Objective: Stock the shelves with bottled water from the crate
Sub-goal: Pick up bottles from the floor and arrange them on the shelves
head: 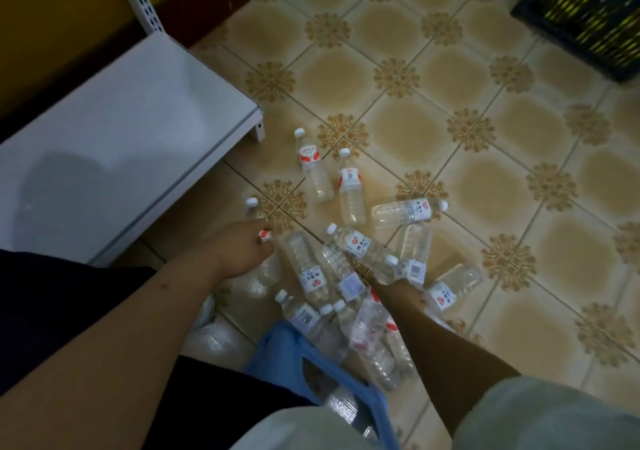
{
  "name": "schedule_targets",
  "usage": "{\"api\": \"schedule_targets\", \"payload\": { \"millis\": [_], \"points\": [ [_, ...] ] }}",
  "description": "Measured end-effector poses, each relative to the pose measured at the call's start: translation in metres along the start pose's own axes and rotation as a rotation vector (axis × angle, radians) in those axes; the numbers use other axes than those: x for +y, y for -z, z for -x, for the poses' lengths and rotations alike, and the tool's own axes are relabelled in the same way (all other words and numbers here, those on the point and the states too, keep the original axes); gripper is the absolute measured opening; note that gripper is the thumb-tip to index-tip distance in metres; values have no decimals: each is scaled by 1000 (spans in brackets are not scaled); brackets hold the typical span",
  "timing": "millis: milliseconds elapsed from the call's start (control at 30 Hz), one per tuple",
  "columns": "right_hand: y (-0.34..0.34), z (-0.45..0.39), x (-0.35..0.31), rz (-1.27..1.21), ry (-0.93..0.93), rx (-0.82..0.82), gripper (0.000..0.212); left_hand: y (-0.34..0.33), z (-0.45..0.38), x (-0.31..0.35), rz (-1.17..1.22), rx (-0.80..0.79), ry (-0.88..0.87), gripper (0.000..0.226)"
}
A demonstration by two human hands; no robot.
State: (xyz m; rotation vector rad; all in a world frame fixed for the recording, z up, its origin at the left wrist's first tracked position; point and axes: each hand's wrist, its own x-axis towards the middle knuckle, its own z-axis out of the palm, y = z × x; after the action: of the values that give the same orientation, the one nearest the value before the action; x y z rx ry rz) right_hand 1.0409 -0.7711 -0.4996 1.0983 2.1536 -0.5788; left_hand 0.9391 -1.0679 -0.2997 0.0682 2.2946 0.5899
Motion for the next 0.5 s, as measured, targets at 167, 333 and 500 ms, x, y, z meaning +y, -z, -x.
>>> {"api": "schedule_targets", "payload": {
  "millis": [167,333,500],
  "points": [
    [-10,-6,-25,-115,100,-99,64,1,3,-7,-29,29,28,38],
    [-2,17,-31,9,396,-108,76,1,5,-7,7,42,33,37],
    [17,74,-50,-85,685,-196,76,-2,9,-3,118,32,28,37]
  ]
}}
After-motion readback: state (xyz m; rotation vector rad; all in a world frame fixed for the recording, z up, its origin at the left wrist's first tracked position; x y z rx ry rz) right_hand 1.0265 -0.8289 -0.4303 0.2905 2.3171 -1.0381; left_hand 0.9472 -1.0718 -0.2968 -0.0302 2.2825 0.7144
